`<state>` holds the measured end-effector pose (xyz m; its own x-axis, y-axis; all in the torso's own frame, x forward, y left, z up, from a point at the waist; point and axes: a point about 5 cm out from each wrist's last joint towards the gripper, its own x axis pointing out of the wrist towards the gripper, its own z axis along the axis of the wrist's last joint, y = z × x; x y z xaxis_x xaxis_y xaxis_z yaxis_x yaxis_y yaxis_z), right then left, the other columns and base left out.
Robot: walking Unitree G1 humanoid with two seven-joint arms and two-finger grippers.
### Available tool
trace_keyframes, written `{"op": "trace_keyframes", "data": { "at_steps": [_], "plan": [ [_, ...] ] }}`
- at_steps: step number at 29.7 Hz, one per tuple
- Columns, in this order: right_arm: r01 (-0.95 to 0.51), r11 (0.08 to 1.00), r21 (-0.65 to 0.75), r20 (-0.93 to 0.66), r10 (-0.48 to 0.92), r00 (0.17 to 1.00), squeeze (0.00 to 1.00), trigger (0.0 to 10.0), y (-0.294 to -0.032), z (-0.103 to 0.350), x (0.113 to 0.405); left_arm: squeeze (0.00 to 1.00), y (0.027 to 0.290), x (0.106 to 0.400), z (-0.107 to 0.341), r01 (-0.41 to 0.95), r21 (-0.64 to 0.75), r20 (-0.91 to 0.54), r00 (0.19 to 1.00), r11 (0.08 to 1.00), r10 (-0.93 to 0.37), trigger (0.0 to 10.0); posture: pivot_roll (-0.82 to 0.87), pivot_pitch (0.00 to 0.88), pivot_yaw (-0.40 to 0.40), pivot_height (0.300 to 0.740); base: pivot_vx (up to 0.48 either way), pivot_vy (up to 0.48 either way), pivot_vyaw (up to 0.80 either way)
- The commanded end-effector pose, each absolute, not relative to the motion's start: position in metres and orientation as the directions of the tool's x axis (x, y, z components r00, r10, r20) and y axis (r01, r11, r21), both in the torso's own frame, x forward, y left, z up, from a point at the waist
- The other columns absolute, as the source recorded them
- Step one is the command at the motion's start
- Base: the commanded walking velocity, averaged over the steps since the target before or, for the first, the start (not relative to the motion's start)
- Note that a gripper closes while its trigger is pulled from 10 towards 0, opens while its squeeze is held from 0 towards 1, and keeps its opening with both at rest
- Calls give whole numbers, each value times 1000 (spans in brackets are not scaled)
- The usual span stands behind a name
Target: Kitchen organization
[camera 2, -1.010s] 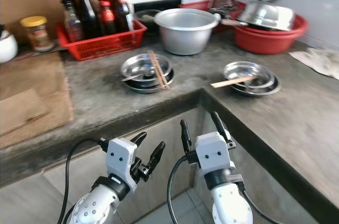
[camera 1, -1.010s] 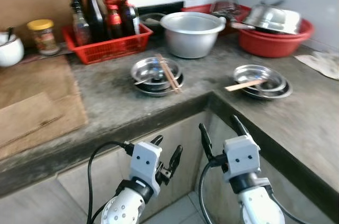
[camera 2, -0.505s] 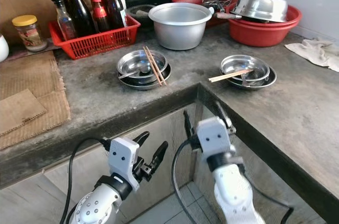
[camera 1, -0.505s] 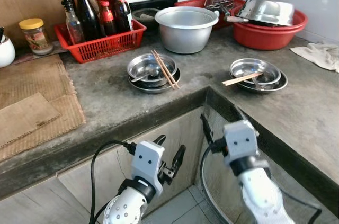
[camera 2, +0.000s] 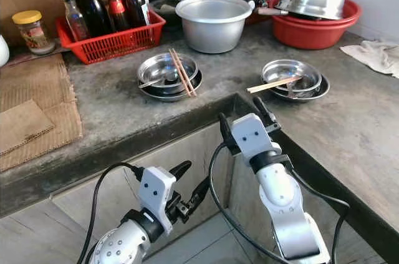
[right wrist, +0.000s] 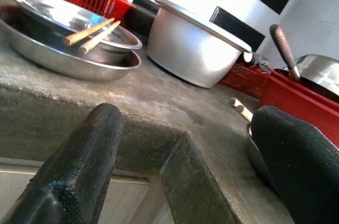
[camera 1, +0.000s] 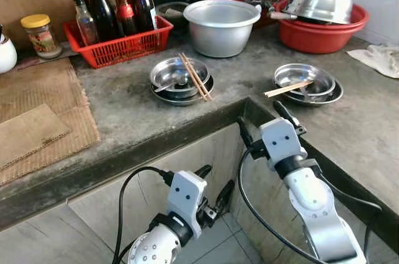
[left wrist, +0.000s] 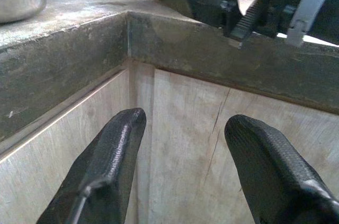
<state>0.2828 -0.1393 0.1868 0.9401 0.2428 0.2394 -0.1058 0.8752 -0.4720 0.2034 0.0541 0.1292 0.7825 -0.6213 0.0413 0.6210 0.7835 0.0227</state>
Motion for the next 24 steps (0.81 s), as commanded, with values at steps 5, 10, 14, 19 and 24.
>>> {"op": "trace_keyframes", "data": {
  "at_steps": [5, 10, 14, 19, 24],
  "plan": [
    [-58, 852, -520, 242, 212, 947, 0, 10000, -146, 193, 299, 0, 53, 198, 138, 625, 24, 77, 777, 780, -625, 10000, 206, 133, -18, 740, 0, 0, 0],
    [-6, 849, -529, 276, 179, 944, 0, 10000, -150, 200, 306, 0, 51, 197, 139, 631, 25, 89, 771, 776, -630, 10000, 206, 131, -21, 740, 0, 0, 0],
    [3, 845, -535, 286, 178, 942, 0, 10000, -149, 204, 312, 0, 50, 196, 139, 634, 24, 91, 769, 773, -633, 10000, 204, 128, -19, 740, 0, 0, 0],
    [-2, 837, -547, 270, 179, 946, 0, 10000, -148, 201, 321, 0, 48, 196, 140, 638, 24, 95, 765, 770, -637, 10000, 208, 118, -27, 740, 0, 0, 0],
    [6, 833, -554, 263, 168, 950, 0, 10000, -150, 200, 328, 0, 48, 195, 140, 638, 25, 96, 765, 769, -637, 10000, 208, 118, -27, 740, 0, 0, 0]
  ]
}}
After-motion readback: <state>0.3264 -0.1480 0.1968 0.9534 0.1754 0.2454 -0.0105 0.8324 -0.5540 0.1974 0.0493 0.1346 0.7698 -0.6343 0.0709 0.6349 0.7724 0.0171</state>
